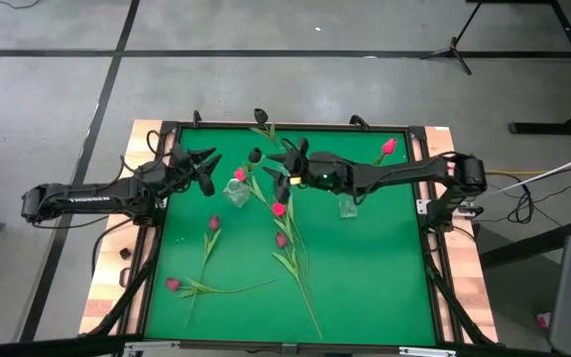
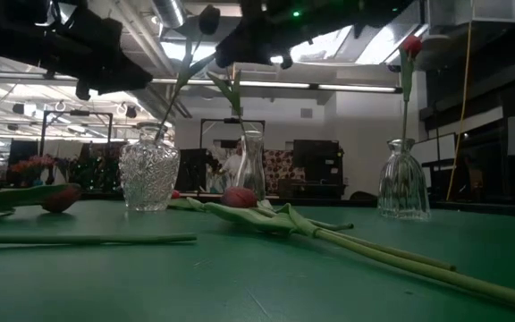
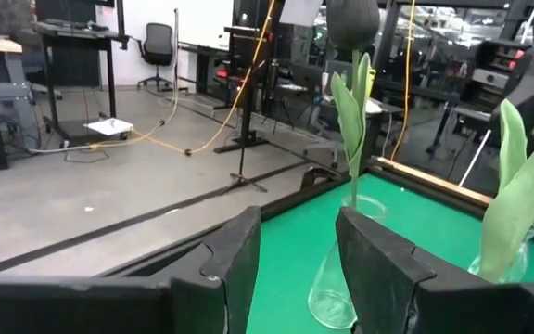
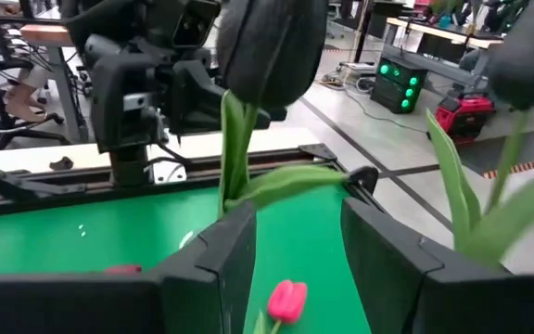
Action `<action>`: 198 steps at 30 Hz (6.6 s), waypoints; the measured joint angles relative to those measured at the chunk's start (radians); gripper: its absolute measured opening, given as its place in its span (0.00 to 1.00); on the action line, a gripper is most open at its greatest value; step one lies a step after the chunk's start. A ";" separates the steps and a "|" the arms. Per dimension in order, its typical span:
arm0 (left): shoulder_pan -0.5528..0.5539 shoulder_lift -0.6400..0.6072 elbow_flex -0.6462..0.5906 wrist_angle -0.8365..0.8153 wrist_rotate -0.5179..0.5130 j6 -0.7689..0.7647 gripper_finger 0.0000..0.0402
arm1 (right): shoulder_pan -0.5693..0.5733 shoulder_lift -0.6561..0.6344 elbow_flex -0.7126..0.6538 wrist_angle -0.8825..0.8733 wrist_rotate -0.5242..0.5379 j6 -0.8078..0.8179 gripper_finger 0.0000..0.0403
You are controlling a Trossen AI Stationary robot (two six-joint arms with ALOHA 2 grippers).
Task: Sort flowers into vase by color
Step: Put the right black tulip into the bottom left transparent vase
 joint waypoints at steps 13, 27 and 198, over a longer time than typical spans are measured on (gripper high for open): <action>0.000 0.000 0.000 -0.044 -0.051 0.008 0.35 | -0.005 0.130 0.190 0.001 -0.086 -0.058 0.39; 0.000 0.000 0.000 -0.055 -0.163 0.018 0.35 | -0.068 0.189 0.300 0.002 -0.148 -0.076 0.39; -0.001 0.007 0.001 -0.160 -0.014 0.002 0.35 | -0.163 0.156 1.106 -1.006 -0.088 -0.495 0.81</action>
